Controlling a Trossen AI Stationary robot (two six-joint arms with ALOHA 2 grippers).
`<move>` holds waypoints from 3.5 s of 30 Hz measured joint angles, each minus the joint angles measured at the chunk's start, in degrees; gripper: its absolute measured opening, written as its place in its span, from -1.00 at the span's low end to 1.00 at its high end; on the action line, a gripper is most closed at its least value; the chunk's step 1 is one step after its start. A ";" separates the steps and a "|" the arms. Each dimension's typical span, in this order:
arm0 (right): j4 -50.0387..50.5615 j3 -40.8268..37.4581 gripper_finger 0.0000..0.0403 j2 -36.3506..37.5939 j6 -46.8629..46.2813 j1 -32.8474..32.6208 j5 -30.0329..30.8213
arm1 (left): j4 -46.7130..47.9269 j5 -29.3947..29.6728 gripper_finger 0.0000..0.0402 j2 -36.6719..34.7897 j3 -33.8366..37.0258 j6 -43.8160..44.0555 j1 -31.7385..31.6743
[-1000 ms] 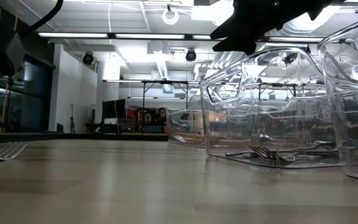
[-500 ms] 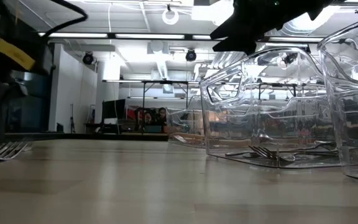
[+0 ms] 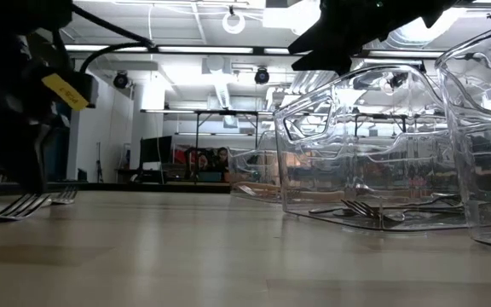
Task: Sort silverware by color (type)
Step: Move the white fork from the bottom, then put the white fork into the bottom transparent bin
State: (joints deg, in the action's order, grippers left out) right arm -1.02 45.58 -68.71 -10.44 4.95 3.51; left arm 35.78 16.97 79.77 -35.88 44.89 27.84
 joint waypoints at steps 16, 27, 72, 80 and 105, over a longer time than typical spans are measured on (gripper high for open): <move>0.49 0.00 0.05 0.00 0.00 -0.01 0.28 | 2.61 1.19 -1.00 -19.85 -0.17 13.18 -4.23; 0.64 0.00 0.05 -0.02 0.00 -0.02 2.98 | 10.49 4.39 -0.60 -16.93 -0.17 41.07 -5.45; 0.83 0.00 0.05 -0.02 -0.02 -0.02 2.99 | -5.61 -4.94 0.05 -8.27 9.05 21.77 -22.00; 0.83 0.00 0.05 0.00 -0.02 -0.02 3.02 | -4.88 -5.07 -0.16 -8.28 9.11 20.82 -22.00; 0.85 0.00 0.05 -0.02 -0.62 0.00 5.53 | -0.53 -3.96 -0.99 -18.10 9.11 19.35 -22.12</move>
State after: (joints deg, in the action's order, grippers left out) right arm -0.17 45.58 -68.73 -11.06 4.95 9.04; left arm 35.26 13.02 61.67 -26.77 64.24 5.72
